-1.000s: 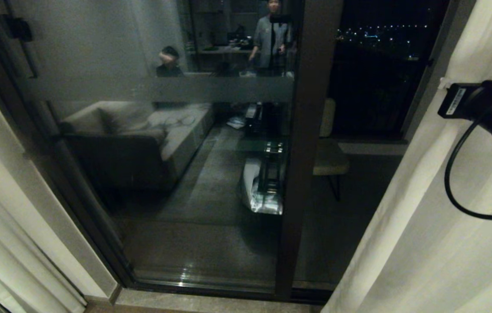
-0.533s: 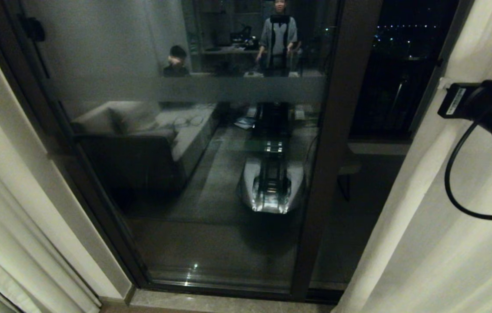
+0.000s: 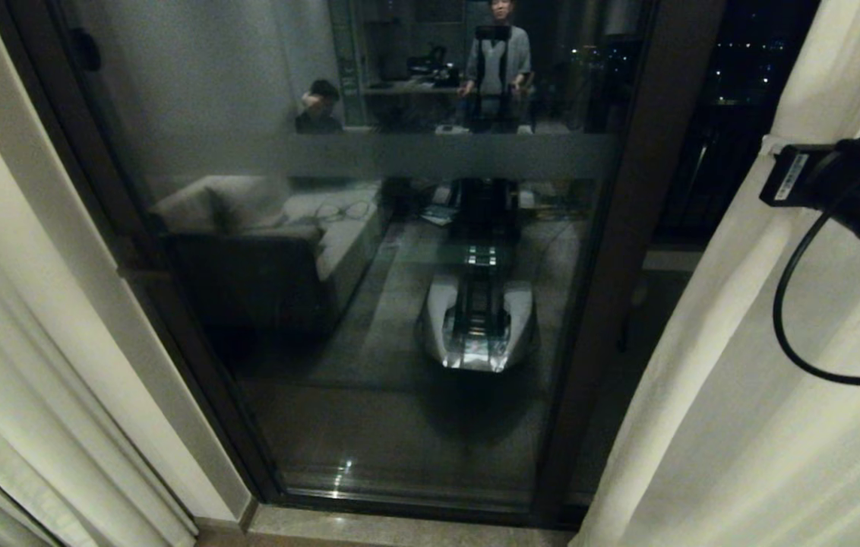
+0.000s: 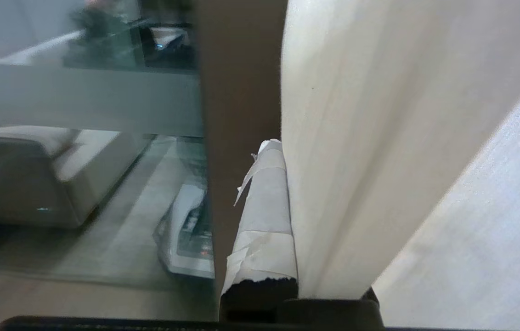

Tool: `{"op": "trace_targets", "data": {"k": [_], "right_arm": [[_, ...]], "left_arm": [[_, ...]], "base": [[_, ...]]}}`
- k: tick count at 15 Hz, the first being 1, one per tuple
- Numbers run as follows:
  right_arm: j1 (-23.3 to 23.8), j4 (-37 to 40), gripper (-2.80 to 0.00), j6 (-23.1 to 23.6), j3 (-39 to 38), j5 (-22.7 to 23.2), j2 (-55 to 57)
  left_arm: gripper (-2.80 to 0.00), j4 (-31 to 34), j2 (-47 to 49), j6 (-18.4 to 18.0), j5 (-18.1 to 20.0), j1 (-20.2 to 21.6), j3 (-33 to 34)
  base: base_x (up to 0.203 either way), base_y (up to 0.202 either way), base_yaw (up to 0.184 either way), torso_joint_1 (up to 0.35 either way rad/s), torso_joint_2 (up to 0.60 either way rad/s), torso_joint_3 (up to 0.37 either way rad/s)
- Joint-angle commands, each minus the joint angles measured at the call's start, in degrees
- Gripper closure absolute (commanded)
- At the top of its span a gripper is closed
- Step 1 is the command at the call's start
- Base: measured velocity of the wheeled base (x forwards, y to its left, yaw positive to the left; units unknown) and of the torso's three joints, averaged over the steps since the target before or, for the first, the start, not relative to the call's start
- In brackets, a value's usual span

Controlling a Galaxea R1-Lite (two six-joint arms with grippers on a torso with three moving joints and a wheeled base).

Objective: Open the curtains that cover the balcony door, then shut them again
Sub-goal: Close the inner curtains on both sides

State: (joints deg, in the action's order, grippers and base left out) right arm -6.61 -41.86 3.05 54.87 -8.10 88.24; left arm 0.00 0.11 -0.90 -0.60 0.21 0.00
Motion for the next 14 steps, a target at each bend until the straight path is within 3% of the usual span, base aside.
{"op": "trace_targets", "data": {"k": [1, 7, 14], "right_arm": [[-0.07, -0.15, 0.00, 0.03, 0.61, -0.07, 0.35], [-0.79, 0.07, 0.00, 0.05, 5.68, -0.10, 3.54], [-10.46, -0.19, 0.00, 3.10, 9.81, -3.66, 6.46]], "left_arm": [[0.00, 0.00, -0.02, 0.10, -0.02, 0.03, 0.00], [0.00, 0.00, -0.02, 0.11, -0.02, 0.06, 0.00], [0.00, 0.00, -0.02, 0.11, -0.02, -0.03, 0.00]], "base": [[0.000, 0.000, 0.000, 0.000, 0.00, 0.000], [0.000, 0.000, 0.000, 0.000, 0.00, 0.000], [0.000, 0.000, 0.000, 0.000, 0.00, 0.000]]}}
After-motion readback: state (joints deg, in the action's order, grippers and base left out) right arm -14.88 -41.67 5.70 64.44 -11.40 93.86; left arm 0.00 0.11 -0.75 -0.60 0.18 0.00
